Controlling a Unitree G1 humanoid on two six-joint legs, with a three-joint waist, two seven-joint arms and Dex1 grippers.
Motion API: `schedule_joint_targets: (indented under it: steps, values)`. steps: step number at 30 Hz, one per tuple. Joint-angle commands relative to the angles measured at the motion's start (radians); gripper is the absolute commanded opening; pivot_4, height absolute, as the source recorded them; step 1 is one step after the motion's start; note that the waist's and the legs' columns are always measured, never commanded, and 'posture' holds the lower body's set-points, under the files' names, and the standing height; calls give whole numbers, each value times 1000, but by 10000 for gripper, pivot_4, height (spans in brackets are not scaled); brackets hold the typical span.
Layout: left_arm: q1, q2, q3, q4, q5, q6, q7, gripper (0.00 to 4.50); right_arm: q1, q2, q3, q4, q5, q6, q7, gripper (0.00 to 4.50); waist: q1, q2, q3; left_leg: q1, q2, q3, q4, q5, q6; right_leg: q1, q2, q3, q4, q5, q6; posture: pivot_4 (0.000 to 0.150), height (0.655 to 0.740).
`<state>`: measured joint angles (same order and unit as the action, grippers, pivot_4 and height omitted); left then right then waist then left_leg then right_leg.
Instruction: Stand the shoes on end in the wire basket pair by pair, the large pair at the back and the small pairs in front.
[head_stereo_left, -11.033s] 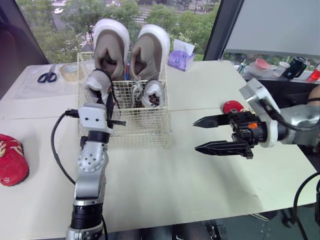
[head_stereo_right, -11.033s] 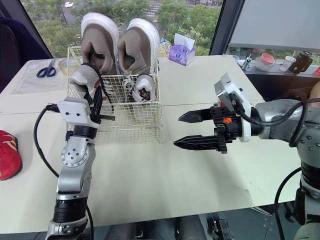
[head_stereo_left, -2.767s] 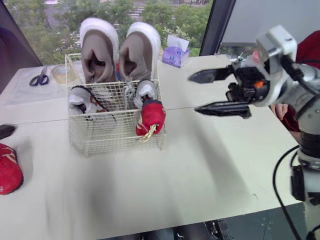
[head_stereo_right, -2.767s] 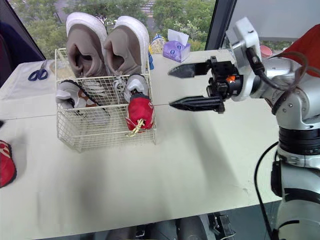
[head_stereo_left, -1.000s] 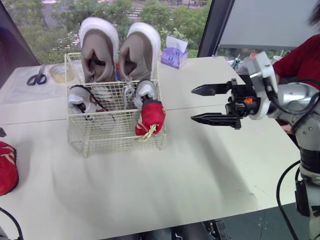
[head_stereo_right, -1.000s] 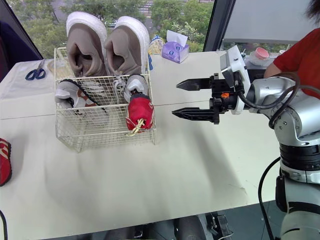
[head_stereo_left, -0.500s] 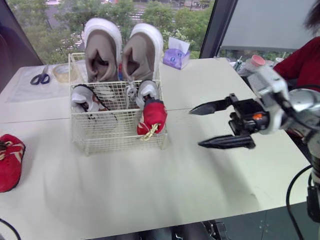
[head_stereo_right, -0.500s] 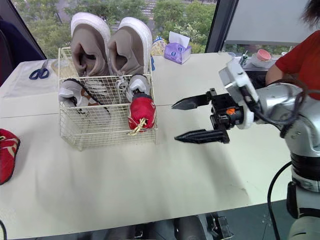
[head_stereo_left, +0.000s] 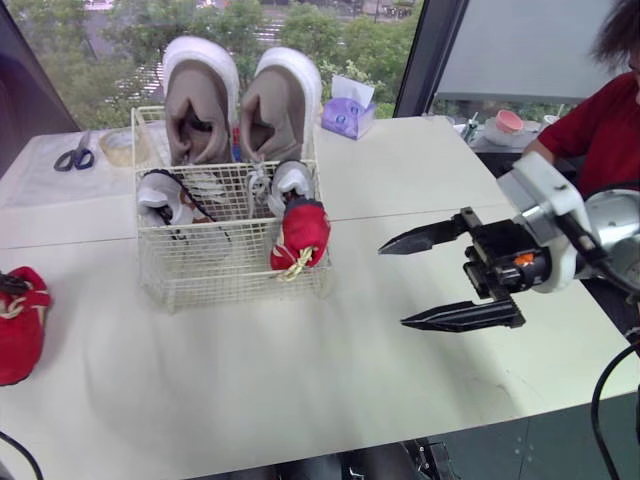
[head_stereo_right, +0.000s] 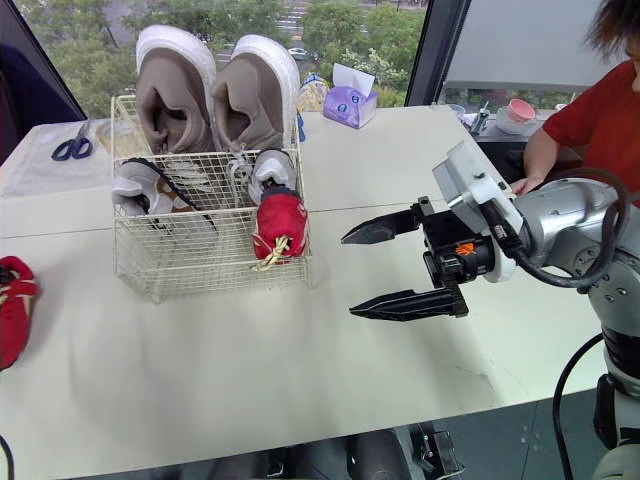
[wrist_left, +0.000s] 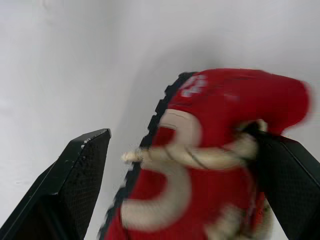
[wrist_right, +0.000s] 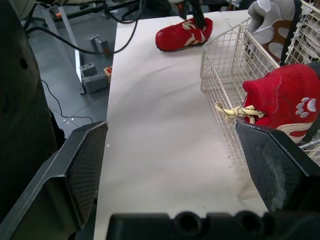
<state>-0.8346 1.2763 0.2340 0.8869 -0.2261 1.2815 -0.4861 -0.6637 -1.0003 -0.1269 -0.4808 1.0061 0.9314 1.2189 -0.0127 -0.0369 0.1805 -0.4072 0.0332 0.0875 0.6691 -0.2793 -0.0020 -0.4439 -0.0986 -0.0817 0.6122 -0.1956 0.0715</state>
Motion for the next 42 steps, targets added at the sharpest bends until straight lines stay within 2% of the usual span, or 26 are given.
schedule_joint_targets:
  steps: [1, 5, 10, 14, 20, 26, 29, 32, 36, 39, 40, 42]
  values:
    - [80, 83, -9, -119, 0, 15, -71, 45000, -9, -8, -24, -17, 38, 7, -12, 44309, 1, 0, 0, 0, 0, 0, 0, 0, 0, 0, 0, 0, 0, 0, 0, 1500, 7400]
    - [206, 148, 56, -255, -79, 63, -200, 45000, -20, -7, -9, 2, 40, 11, -9, 44309, 3, 0, 0, 0, 1, -1, 0, 0, 0, -1, -1, 0, 0, -1, -2, 1500, 7400]
    - [326, 122, 210, -357, -120, 169, -201, 45000, -14, 18, 70, 35, -64, -63, 16, 44309, 3, 0, 0, 0, -1, -2, 0, 0, 0, -1, -3, -1, 0, -3, -5, 1500, 7400]
    - [409, 68, 269, -422, -115, 189, -165, 45000, -22, 37, 103, 52, -101, -91, 27, 44309, 2, 0, 0, 0, -1, -2, 0, 0, 0, -1, -3, -1, 1, -3, -4, 1500, 7400]
    - [398, -25, 213, -306, -78, 67, -104, 45000, -25, 57, 94, 39, -90, -76, -7, 44309, 4, 0, 0, 0, 0, -2, 0, 0, 0, 0, -2, -1, 1, -1, -2, 1500, 7400]
    - [258, -112, 61, -19, -2, -192, -139, 45000, -28, 75, 81, 19, -60, -45, -69, 44309, 8, -1, -1, 0, -1, -1, 0, 0, 0, 0, -2, -1, 2, -1, -2, 1500, 7400]
    - [176, -128, 7, 70, 41, -264, -138, 36874, -29, 76, 73, 15, -50, -33, -91, 45000, 18, 0, -1, 0, -1, -1, 1, 0, 0, 0, -2, -1, 2, -1, -1, 1500, 7400]
    - [119, -123, -26, 109, 61, -282, -165, 25983, -28, 74, 69, 11, -42, -25, -107, 45000, 28, 2, -3, 1, -1, 1, 1, 1, -1, 0, -1, -1, 3, -1, -2, 1500, 7400]
    - [104, -93, -58, 73, 66, -260, -237, 20399, -24, 75, 71, 15, -38, -24, -115, 45000, 27, 4, -4, 1, 0, 0, 1, 1, -1, 1, -1, -2, 3, -1, -2, 1500, 7400]
    - [117, -61, -46, 18, 55, -223, -261, 20399, -26, 77, 78, 25, -40, -28, -110, 45000, 26, 3, -4, 1, 0, -2, 1, 2, -1, 1, -1, -2, 3, -1, -2, 1500, 7400]
    - [128, -43, -23, -21, 45, -203, -258, 20399, -27, 79, 85, 34, -45, -32, -104, 45000, 26, 2, -4, 0, 0, -2, 1, 2, -1, 0, -1, -2, 2, -1, -2, 1500, 7400]
    - [189, -20, 120, -228, -14, -149, -252, 20399, -29, 84, 103, 54, -59, -41, -84, 45000, 23, -2, -4, -1, 0, -2, 2, 1, 0, 0, -1, -2, 2, -1, -2, 1500, 7400]
